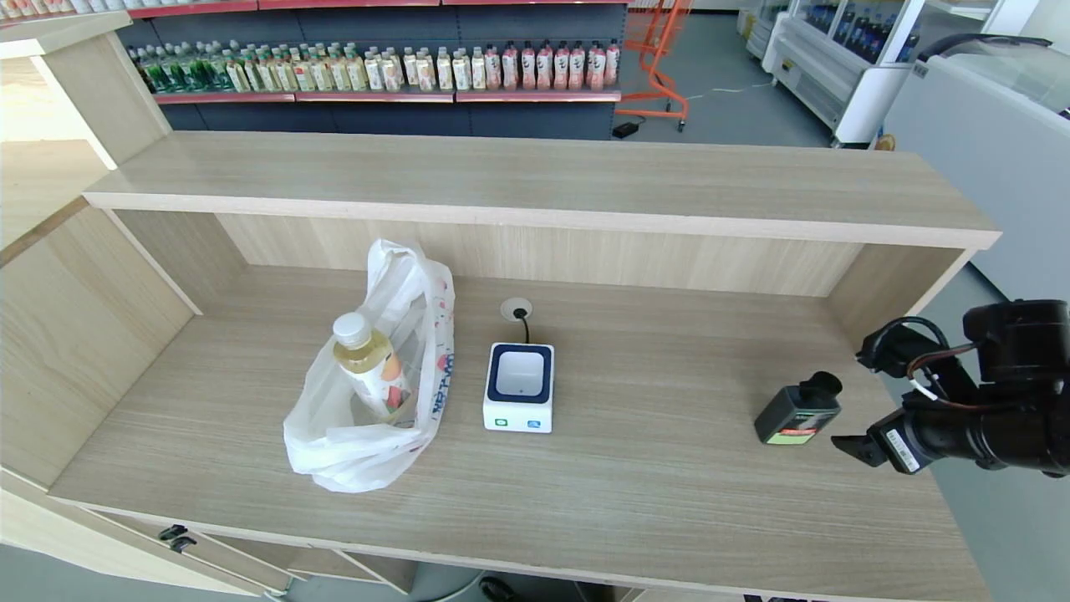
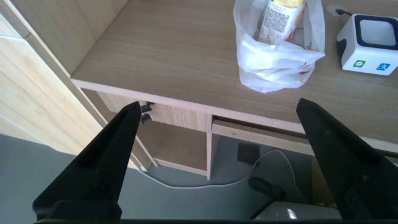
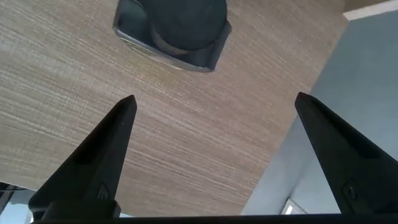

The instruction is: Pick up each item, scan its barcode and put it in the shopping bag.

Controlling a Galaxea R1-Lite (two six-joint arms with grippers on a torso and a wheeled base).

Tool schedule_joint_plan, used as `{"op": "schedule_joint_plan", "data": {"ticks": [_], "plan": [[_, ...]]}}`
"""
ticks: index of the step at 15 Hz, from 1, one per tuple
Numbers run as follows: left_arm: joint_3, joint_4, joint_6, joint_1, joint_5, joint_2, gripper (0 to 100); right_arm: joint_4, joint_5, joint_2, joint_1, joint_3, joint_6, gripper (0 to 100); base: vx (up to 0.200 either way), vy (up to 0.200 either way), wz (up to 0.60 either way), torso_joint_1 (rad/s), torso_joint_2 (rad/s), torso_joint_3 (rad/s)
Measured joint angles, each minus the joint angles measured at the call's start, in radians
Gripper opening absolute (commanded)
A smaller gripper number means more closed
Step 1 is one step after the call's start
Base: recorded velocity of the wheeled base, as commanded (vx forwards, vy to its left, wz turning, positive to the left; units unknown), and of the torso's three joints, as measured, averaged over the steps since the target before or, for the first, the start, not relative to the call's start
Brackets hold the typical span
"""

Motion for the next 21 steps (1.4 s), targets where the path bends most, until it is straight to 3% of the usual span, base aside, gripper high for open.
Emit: {"op": "schedule_joint_plan", "data": {"ticks": [2,7,16,17,21], "plan": [[0.000,0.000,0.000,0.000,0.000,0.000,100,-0.022,0.064,0.057,0.034,-0.028,-0.004,100,0.000,0.000,0.00,0.000,0.00,0.000],[0.000,0.000,0.000,0.000,0.000,0.000,100,-0.072,0.078,0.168,0.081,-0.122,-0.067,100,0.000,0.000,0.00,0.000,0.00,0.000],[0.000,0.000,0.000,0.000,0.000,0.000,100,-0.099,0.170,0.232,0.096,-0.144,-0.073,100,0.000,0.000,0.00,0.000,0.00,0.000],[0.000,0.000,0.000,0.000,0.000,0.000,100,-0.100,0.170,0.236,0.096,-0.145,-0.073,0,0.000,0.000,0.00,0.000,0.00,0.000],[0.000,0.000,0.000,0.000,0.000,0.000,100,-0.102,0.171,0.243,0.099,-0.142,-0.093,0,0.000,0.000,0.00,0.000,0.00,0.000]]}}
